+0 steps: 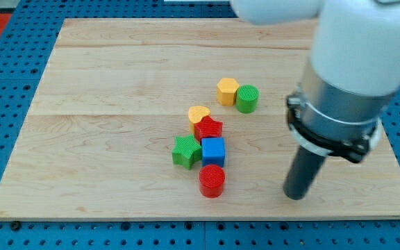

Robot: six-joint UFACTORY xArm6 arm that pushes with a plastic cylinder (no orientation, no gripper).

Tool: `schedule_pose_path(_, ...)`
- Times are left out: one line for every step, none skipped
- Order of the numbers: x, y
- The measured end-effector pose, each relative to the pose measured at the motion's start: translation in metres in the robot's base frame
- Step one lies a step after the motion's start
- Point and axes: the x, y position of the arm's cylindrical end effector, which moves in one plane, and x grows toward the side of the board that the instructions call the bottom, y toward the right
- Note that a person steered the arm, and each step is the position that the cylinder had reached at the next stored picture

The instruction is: Move your arm towards the bottom right

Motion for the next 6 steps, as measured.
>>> schedule_pose_path(0.004, 0.007)
schedule_pose_path(0.004, 0.008)
schedule_pose_path(0.001, 0.023)
schedule_pose_path(-0.002, 0.039)
schedule_pose_path(-0.004, 0.05)
schedule_pose_path(-0.012, 0.089)
